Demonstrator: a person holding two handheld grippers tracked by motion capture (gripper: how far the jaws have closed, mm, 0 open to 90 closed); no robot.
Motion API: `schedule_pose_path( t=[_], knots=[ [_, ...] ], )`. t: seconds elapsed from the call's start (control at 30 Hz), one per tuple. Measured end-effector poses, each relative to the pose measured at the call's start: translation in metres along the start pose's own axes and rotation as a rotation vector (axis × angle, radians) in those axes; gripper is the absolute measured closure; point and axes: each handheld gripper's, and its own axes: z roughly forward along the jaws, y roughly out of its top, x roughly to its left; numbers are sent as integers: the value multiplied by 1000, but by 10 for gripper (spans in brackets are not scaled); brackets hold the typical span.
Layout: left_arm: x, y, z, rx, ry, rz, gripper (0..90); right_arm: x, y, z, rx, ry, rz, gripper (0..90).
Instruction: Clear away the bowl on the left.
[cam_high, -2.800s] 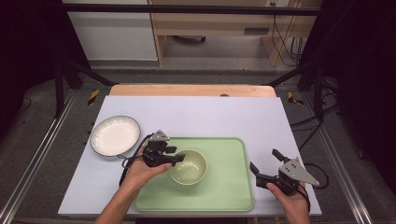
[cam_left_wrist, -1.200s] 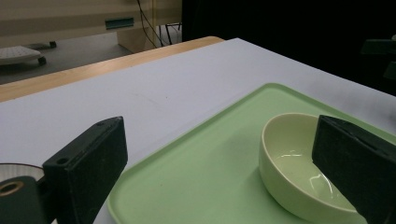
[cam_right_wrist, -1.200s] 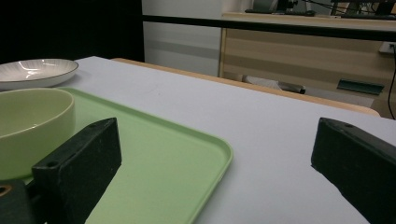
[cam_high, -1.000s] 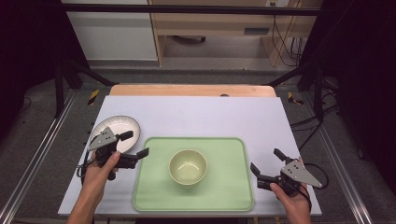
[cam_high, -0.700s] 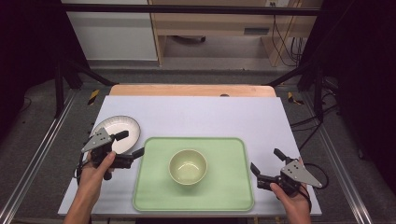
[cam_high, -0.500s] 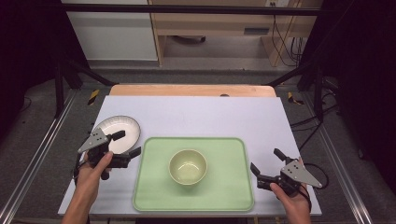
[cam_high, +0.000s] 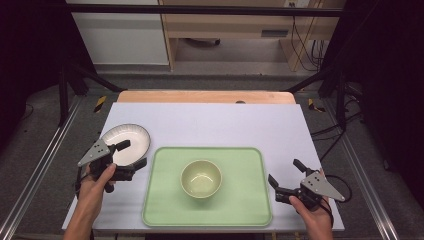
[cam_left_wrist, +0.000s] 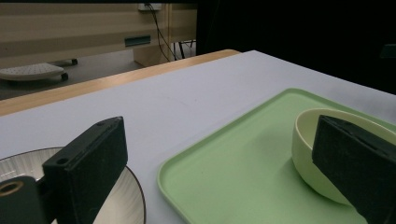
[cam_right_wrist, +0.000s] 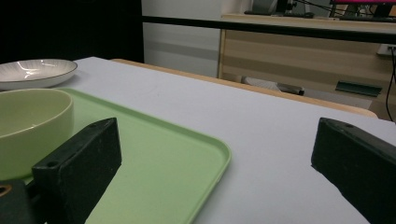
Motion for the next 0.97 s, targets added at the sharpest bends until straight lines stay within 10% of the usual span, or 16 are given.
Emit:
schedule_pose_path(
  t=[0.97],
  knots=[
    [16,-18,-8,1,0,-29,34,1,0,1,4,7,0,20]
  ],
)
